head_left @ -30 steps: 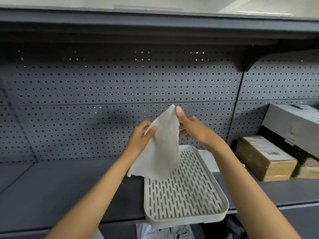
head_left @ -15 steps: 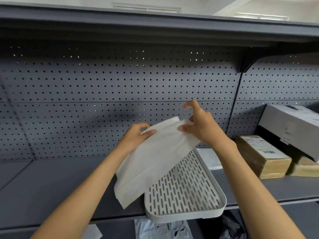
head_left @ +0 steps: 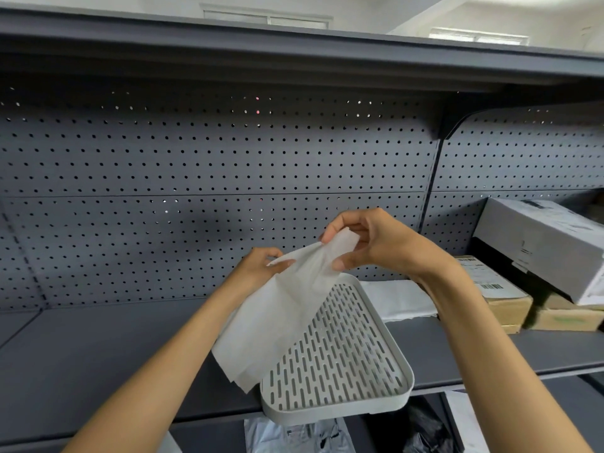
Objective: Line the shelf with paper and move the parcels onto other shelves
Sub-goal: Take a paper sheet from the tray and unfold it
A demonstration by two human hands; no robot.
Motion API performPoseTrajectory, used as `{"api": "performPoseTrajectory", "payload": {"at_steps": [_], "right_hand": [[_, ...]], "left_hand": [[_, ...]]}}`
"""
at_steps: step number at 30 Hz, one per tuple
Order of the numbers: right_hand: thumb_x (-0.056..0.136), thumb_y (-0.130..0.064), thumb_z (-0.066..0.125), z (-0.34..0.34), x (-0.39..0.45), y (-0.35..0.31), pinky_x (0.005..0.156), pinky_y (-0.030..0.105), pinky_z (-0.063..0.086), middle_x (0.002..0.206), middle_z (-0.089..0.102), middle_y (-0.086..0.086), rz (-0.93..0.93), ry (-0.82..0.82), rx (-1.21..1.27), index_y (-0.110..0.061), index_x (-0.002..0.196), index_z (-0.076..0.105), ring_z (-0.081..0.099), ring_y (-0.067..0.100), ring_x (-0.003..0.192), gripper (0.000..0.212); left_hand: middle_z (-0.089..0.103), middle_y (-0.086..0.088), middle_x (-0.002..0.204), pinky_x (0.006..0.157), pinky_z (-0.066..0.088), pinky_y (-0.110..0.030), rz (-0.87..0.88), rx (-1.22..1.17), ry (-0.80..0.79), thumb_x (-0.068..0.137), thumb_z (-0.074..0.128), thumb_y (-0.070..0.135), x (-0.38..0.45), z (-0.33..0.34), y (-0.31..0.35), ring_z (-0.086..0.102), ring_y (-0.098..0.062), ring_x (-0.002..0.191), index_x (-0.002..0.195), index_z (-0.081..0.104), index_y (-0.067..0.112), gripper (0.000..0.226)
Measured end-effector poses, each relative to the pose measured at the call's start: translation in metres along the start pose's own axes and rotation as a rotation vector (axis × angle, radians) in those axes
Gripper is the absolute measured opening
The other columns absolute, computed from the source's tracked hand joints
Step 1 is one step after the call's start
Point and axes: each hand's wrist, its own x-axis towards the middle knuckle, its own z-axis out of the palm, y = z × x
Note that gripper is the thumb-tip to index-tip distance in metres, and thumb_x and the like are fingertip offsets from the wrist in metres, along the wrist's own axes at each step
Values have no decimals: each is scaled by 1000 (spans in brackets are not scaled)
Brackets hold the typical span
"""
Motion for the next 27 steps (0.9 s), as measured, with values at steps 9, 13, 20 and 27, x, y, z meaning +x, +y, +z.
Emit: {"api": "performPoseTrajectory", "payload": {"at_steps": [9, 13, 20, 27], "right_hand": [[87, -1, 70, 6, 3, 2, 57, 12, 42, 68, 65, 2, 12, 158, -22, -12, 96, 77, 50, 8, 52, 16], [83, -11, 75, 11, 10, 7, 77, 34, 58, 86, 77, 5, 37, 265, -111, -20, 87, 78, 71, 24, 80, 11], [84, -21, 72, 19, 12, 8, 53, 16, 44, 78, 74, 6, 78, 458, -335, -16, 85, 77, 59, 12, 64, 7], [88, -21, 64, 25, 13, 13, 53, 25, 42, 71, 66, 8, 150, 502, -323, -6, 82, 69, 53, 18, 61, 17]], "left_hand": [[66, -6, 80, 62, 42, -24, -20, 37, -46, 98, 62, 14, -7, 8, 7, 59, -14, 71, 87, 68, 6, 15], [68, -7, 85, 63, 43, -25, -4, 59, -70, 99, 62, 15, -5, 7, 4, 61, -18, 77, 86, 69, 9, 15], [60, 6, 126, 92, 43, -23, 89, -37, -35, 98, 60, 43, -15, 6, 9, 56, -10, 121, 124, 59, 33, 27], [56, 25, 138, 114, 37, -32, 298, -120, -161, 89, 62, 62, -59, 21, 34, 46, 4, 135, 133, 52, 48, 48]]}}
